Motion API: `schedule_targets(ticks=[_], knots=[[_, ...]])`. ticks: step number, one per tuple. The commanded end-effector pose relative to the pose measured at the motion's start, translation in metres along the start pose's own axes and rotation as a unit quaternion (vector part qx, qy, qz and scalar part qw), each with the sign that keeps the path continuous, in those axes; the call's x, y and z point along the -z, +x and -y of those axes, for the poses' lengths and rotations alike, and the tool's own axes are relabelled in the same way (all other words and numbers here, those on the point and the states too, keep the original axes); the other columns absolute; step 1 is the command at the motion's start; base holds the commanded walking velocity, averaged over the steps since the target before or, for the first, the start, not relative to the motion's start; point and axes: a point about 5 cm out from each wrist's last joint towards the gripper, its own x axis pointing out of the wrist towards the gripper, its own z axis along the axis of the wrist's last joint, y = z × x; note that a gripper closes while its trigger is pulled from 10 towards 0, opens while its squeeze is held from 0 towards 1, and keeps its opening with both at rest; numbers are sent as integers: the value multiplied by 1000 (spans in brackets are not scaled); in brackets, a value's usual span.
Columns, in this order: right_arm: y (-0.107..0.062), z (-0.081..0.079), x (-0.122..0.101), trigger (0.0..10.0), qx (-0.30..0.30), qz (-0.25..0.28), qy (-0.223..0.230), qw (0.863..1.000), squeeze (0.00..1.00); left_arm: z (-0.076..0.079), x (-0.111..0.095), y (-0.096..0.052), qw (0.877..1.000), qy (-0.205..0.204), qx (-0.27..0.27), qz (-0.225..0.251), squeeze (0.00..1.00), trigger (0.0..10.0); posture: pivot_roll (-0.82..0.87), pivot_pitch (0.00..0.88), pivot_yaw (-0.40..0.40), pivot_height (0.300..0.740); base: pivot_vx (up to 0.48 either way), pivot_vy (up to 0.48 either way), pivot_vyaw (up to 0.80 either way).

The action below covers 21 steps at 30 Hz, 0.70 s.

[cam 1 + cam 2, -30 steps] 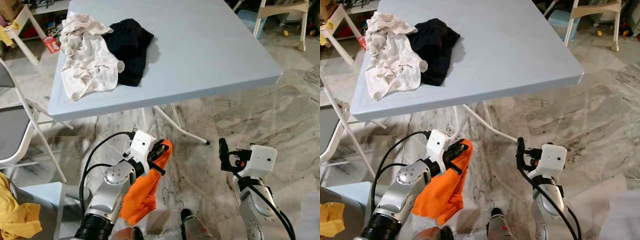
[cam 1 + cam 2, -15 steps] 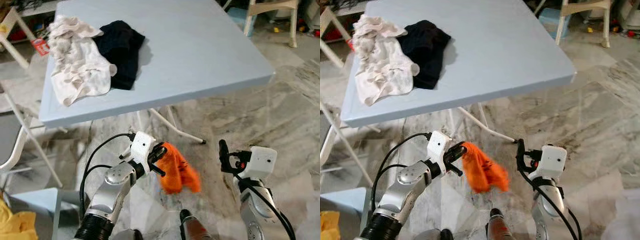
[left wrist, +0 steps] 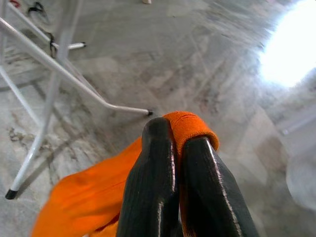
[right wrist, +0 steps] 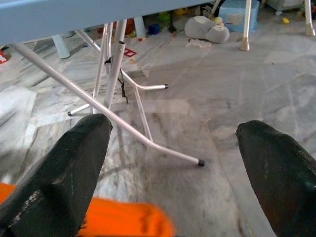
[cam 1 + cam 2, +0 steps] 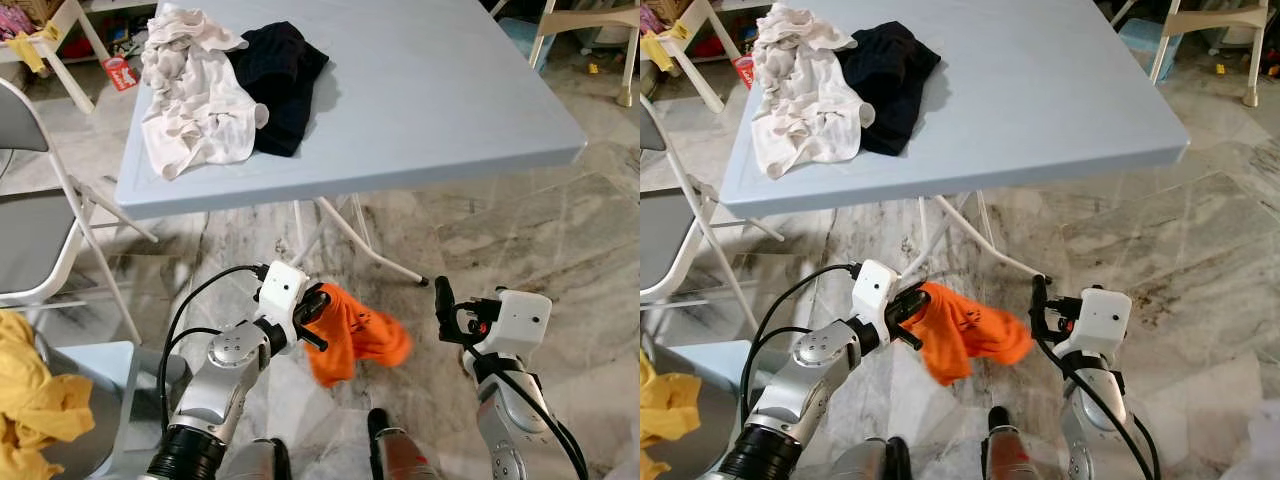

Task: Hang hanger

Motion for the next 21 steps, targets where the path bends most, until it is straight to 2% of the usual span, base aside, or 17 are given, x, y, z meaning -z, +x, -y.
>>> schedule_targets(ticks=[1,17,21], knots=[[-2,0,0,10000,-1,-2,2,1000,0,0,-2,-1,1000,2,-3,1,0,10000,-159,229,99,740,-315,0,0],[-3,1,0,10000,1,-2,2,1000,0,0,-2,-1,1000,2,4,-1,0,10000,-163,228,101,740,-294,0,0],[-3,1,0,10000,-2,-3,2,1000,0,0,-2,-1,1000,-7,7,5,0,10000,-166,227,101,740,0,0,0]])
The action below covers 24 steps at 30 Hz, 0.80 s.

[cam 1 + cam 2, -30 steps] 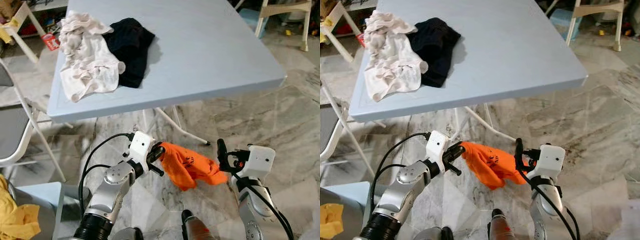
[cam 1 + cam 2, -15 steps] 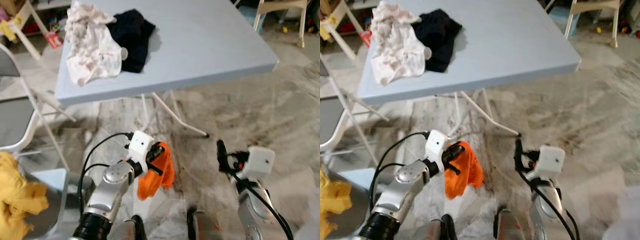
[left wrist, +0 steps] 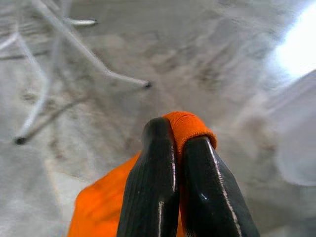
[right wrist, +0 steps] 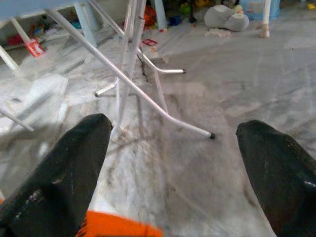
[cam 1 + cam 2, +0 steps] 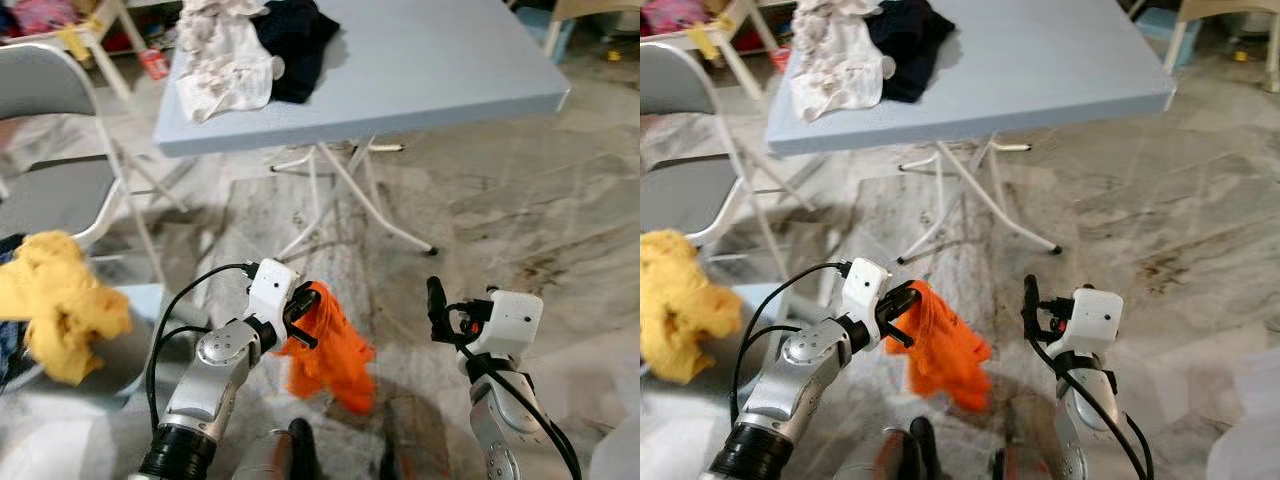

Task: Hang hanger

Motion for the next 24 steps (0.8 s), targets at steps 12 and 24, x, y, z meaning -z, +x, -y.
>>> schedule_targets(ticks=[12,24], knots=[[-1,4,-9,10000,6,27,9,1000,0,-9,2,-5,1000,-19,-6,3,0,10000,-169,200,108,740,0,0,-106],[1,14,-9,10000,16,43,3,999,0,-29,24,-12,996,-44,-78,-5,0,10000,-171,100,93,740,0,0,-75]])
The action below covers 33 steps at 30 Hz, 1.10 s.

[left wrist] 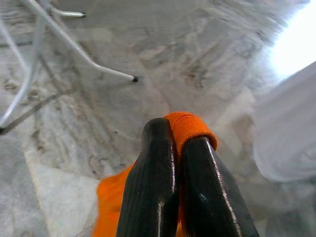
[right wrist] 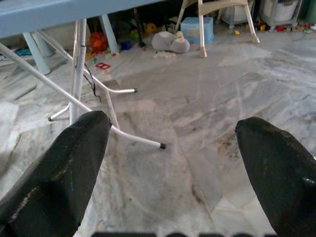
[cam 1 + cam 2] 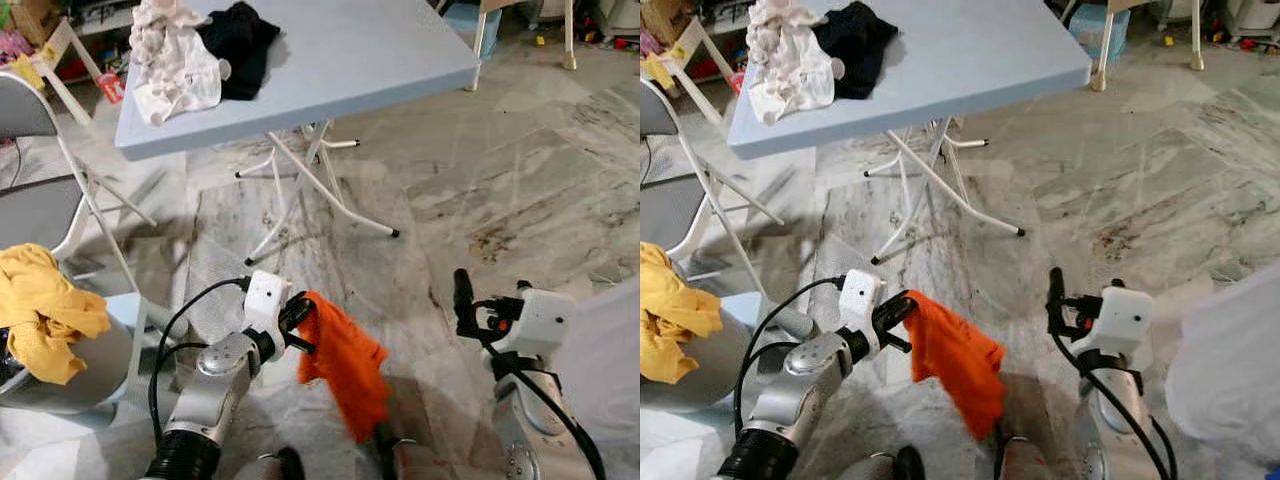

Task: Hang hanger

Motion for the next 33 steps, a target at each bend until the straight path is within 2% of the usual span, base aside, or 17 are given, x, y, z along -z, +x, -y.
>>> schedule_targets(ticks=[1,8,13,15,20,26,29,33], knots=[[0,-3,0,10000,-6,1,6,1000,0,-8,2,-3,1000,-1,-17,3,0,10000,-172,94,88,740,0,0,0],[8,4,-5,10000,-8,14,2,1000,0,-9,1,5,999,-12,-28,8,0,10000,-173,81,79,740,0,0,0],[9,6,-10,10000,16,32,8,999,0,-13,1,11,999,-16,-36,7,0,10000,-203,55,75,740,0,0,0],[8,6,-12,10000,22,37,8,999,0,-13,-4,15,1000,-3,-27,15,0,10000,-213,45,75,740,0,0,0],[10,6,-8,10000,27,29,1,999,0,-6,-14,28,1000,-9,-14,20,0,10000,-242,72,109,740,0,0,-160],[6,3,-8,10000,27,28,0,999,0,-5,-15,27,999,-31,-8,20,0,10000,-250,119,120,740,0,154,-800],[-2,6,-2,10000,44,15,8,999,0,-14,-10,22,999,-31,-20,14,0,10000,-239,140,112,740,0,370,-800],[-7,6,7,10000,32,-4,5,999,0,-19,-5,18,999,-32,-37,12,0,10000,-217,148,91,740,0,392,-800]])
